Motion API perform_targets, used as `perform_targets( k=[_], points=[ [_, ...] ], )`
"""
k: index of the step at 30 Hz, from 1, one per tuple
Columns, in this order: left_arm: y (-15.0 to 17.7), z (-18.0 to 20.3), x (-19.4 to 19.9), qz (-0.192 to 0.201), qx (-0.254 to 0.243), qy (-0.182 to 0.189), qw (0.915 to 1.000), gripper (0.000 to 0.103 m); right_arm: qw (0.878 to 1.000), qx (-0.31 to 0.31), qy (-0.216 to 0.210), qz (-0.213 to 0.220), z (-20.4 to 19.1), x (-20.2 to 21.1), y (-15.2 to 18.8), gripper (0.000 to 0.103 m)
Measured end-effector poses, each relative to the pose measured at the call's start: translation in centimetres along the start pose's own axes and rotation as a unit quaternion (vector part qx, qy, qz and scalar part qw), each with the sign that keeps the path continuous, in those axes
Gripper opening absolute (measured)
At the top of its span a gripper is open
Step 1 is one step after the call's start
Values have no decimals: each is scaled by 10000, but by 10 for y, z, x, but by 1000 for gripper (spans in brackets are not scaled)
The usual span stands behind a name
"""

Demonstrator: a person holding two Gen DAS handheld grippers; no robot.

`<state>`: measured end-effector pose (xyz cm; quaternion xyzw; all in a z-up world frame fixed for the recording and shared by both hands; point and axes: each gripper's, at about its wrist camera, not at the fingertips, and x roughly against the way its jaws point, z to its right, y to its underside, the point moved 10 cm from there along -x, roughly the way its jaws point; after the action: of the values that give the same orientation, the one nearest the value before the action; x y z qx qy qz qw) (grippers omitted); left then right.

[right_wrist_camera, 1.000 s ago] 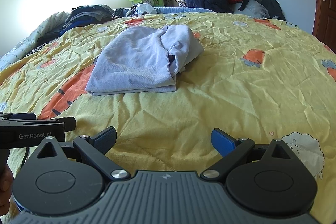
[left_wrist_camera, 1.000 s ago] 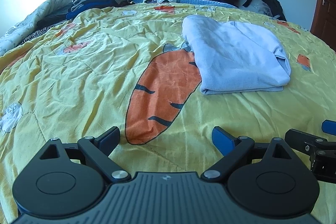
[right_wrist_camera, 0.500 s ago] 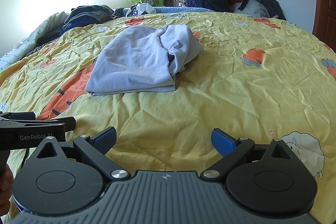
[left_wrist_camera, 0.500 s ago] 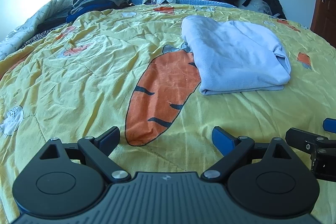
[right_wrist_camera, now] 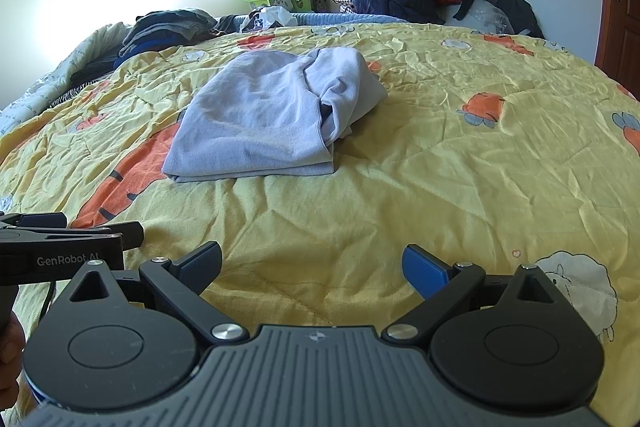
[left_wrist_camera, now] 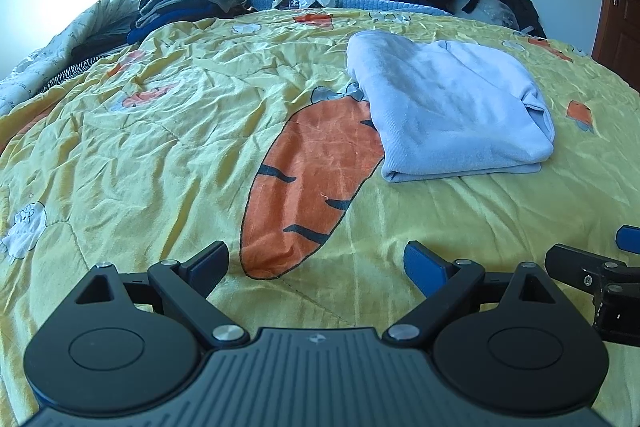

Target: Fold small clothes

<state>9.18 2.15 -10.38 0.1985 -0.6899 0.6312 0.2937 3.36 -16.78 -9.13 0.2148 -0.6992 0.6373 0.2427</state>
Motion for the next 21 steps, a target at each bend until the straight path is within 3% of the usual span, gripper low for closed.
perform_targets(
  k=[21],
  points=[
    [0, 0, 2, 16, -13, -12, 10000, 95, 10000, 3, -13, -16, -1, 0, 2, 98]
  ],
)
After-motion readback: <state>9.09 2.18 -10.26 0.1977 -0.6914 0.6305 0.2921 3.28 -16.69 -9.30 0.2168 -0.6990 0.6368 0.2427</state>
